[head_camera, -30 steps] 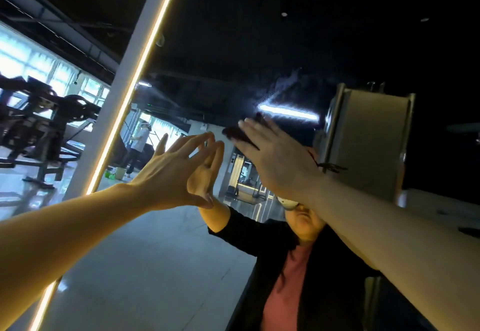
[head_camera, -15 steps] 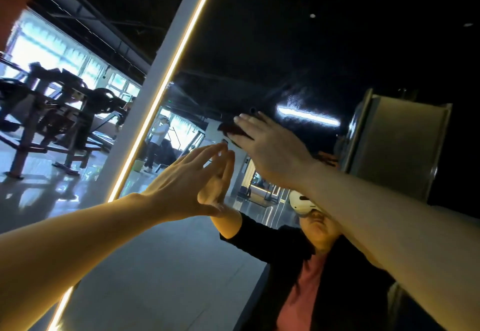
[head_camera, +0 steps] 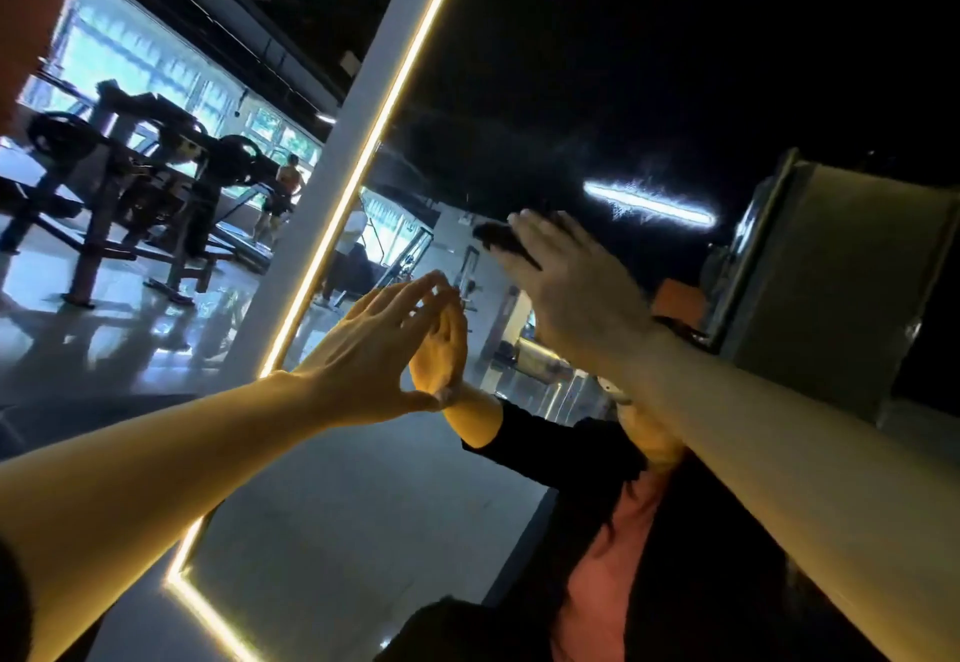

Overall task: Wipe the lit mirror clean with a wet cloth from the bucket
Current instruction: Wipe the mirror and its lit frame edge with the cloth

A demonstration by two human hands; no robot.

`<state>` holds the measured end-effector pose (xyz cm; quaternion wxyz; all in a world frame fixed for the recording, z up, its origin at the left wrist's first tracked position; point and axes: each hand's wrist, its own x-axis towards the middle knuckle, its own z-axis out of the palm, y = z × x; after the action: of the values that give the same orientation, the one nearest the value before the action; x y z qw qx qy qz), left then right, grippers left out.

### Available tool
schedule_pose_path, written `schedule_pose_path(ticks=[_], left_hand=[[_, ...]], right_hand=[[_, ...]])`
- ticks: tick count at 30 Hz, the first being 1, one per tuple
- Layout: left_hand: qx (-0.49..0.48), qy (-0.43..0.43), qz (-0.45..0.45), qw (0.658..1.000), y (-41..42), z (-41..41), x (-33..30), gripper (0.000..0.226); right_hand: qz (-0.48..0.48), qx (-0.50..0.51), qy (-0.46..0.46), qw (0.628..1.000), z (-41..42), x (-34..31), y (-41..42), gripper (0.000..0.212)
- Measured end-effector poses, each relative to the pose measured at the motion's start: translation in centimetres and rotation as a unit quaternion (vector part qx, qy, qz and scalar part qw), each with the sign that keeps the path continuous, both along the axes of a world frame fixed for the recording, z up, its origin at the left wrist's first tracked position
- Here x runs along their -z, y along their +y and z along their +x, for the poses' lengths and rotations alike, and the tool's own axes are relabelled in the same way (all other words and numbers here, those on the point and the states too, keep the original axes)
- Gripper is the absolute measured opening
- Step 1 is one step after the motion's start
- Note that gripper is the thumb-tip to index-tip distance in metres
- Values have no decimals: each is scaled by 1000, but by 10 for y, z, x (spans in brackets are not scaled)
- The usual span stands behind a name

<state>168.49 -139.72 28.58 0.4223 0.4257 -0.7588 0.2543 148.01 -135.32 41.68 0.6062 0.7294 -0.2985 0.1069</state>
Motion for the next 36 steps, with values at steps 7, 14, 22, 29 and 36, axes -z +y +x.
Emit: schedule_pose_path(ticks=[7, 14, 22, 29, 36], left_hand=[[51, 3, -27, 998, 26, -37, 9, 113], [84, -1, -7, 996, 46, -80, 56, 127], [69, 109, 78, 989, 66, -104, 162, 115], [47, 199, 187, 961, 66, -83, 275, 99], [52, 256, 216, 941, 65, -60, 278, 97]], right_hand=[[42, 45, 12, 998, -56, 83, 45, 54], [-57, 88, -154, 983, -115, 47, 84, 61], [13, 66, -98, 993, -67, 177, 61, 53], [137, 90, 29, 986, -56, 345, 58, 51], [137, 46, -4, 989, -43, 347, 56, 54]])
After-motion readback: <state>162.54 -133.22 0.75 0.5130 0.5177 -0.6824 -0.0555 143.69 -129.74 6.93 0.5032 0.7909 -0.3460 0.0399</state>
